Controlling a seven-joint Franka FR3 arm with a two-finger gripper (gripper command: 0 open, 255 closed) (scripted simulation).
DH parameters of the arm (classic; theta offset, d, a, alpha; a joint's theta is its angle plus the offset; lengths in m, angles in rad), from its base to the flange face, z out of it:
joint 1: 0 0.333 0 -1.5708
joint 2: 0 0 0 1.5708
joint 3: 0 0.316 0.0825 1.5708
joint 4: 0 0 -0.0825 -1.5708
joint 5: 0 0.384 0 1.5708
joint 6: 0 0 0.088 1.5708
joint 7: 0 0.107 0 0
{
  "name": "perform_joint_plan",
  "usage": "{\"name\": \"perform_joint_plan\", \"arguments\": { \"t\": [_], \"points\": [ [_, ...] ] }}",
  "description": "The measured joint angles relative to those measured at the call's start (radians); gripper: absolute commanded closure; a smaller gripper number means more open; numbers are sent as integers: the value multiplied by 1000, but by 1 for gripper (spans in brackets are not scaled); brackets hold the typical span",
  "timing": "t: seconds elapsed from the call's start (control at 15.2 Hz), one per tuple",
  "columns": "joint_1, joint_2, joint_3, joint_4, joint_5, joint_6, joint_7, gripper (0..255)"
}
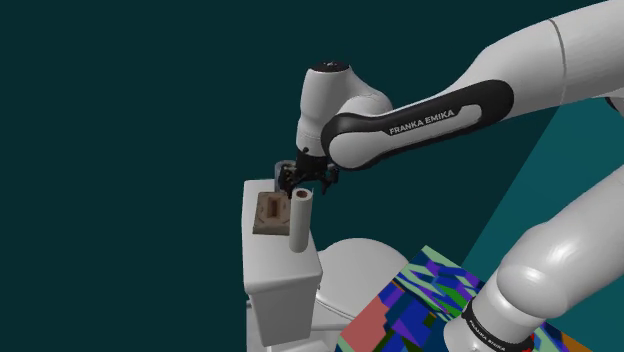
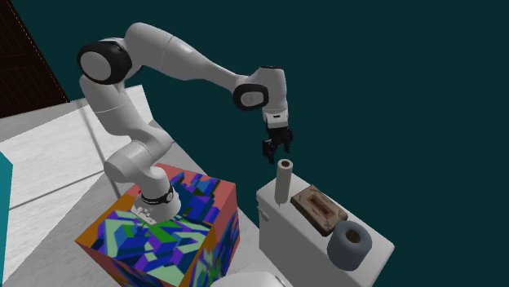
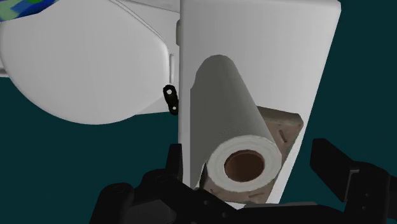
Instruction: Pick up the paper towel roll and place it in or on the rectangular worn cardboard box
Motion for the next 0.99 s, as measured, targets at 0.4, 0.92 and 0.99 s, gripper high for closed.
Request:
{"name": "perform_joint_plan", "arguments": {
  "t": [0.4, 0.92, 0.99],
  "points": [
    [-12, 55, 12, -30, -39, 77, 35, 0],
    [-13, 64, 15, -33, -47, 88, 43, 255],
    [-13, 64, 15, -32, -47, 88, 43, 255]
  ]
}}
